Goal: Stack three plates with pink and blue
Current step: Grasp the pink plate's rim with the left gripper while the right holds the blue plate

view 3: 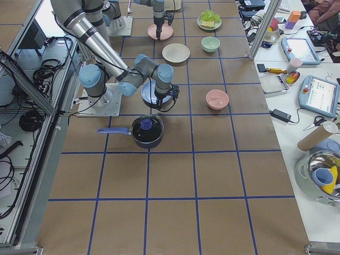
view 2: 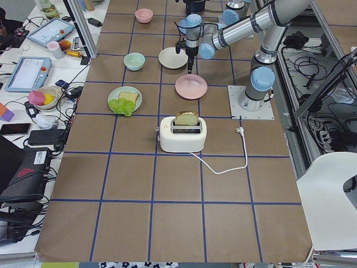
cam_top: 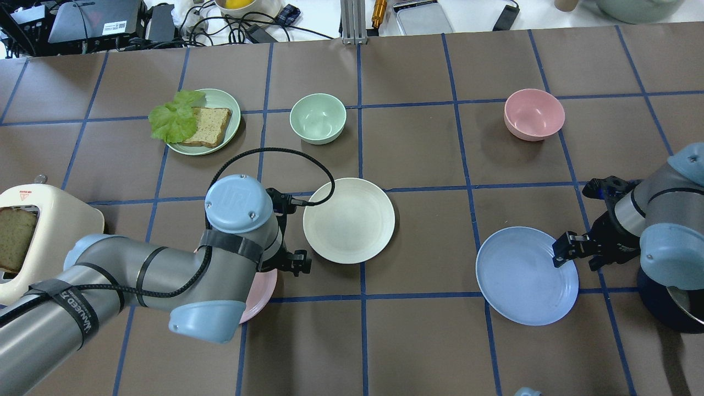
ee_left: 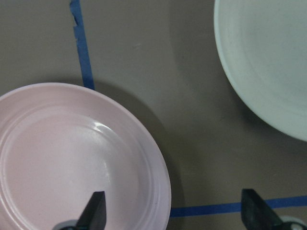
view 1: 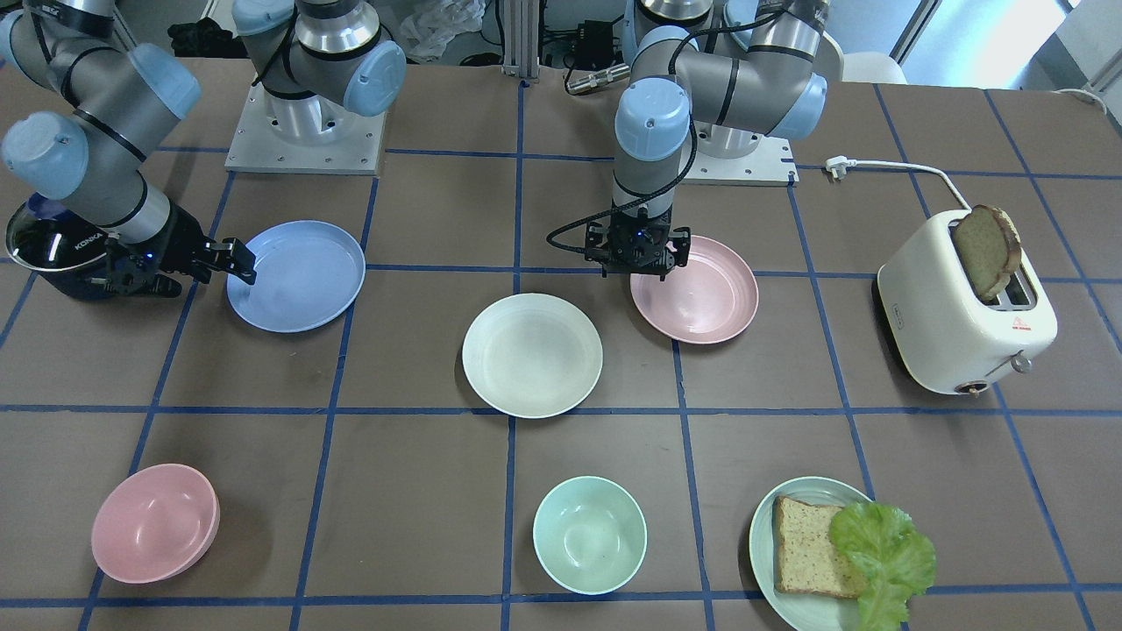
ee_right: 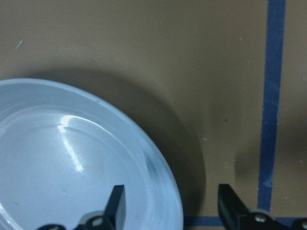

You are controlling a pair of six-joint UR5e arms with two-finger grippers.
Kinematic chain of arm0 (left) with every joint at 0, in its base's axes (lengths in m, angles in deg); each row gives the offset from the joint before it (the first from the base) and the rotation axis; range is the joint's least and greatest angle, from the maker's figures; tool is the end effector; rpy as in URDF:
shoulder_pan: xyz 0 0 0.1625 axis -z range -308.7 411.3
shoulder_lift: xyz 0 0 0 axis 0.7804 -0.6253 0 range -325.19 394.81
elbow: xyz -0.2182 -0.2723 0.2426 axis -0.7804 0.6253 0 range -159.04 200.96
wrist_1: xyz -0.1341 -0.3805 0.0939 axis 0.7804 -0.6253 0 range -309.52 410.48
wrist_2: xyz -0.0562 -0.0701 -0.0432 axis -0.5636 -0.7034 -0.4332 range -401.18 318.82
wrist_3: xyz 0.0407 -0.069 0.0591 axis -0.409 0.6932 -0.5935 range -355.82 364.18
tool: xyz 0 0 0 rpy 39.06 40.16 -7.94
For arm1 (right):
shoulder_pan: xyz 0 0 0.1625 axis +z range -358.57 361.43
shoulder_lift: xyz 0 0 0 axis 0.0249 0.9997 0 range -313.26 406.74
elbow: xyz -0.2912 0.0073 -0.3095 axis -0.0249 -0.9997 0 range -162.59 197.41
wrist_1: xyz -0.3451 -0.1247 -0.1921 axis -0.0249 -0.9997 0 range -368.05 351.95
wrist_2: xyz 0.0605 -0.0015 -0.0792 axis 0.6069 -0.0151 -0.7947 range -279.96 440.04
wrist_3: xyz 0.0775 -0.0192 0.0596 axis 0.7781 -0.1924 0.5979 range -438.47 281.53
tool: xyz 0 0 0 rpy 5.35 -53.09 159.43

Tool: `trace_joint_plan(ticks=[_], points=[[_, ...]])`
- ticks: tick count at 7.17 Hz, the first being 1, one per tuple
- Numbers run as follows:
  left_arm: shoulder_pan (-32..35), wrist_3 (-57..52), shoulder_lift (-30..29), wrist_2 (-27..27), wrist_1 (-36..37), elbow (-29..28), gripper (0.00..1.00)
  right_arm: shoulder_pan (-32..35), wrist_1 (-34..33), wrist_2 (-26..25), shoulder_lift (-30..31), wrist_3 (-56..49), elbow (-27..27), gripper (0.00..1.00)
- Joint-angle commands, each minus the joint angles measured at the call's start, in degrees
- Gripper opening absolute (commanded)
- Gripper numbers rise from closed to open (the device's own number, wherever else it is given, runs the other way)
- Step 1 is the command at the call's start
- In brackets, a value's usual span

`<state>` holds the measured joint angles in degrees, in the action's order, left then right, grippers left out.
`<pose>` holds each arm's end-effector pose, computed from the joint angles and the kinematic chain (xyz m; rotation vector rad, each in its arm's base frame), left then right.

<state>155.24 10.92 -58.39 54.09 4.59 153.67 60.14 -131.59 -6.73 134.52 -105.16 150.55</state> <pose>-0.2151 -0.3516 0.2029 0.1936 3.0392 0.0218 -0.0730 -0.3876 0.1904 0.1283 2.9811 0.2294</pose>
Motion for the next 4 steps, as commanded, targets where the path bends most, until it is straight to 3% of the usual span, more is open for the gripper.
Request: trace_joint_plan(ticks=[1, 3, 4], points=[[0.56, -0.31, -0.4, 0.09, 1.24, 1.41, 0.6, 0.0, -0.03, 0.02, -0.07, 0.23, 0.11, 0.56], [0.56, -1.88, -1.45, 0.18, 1.15, 1.5, 0.36, 0.0, -0.11, 0.11, 0.11, 0.23, 1.76, 0.37], [0.56, -2.59, -1.8, 0.26, 1.41, 1.33, 0.35, 0.0, -1.77, 0.11, 0.2, 0.06, 2.82, 0.28]])
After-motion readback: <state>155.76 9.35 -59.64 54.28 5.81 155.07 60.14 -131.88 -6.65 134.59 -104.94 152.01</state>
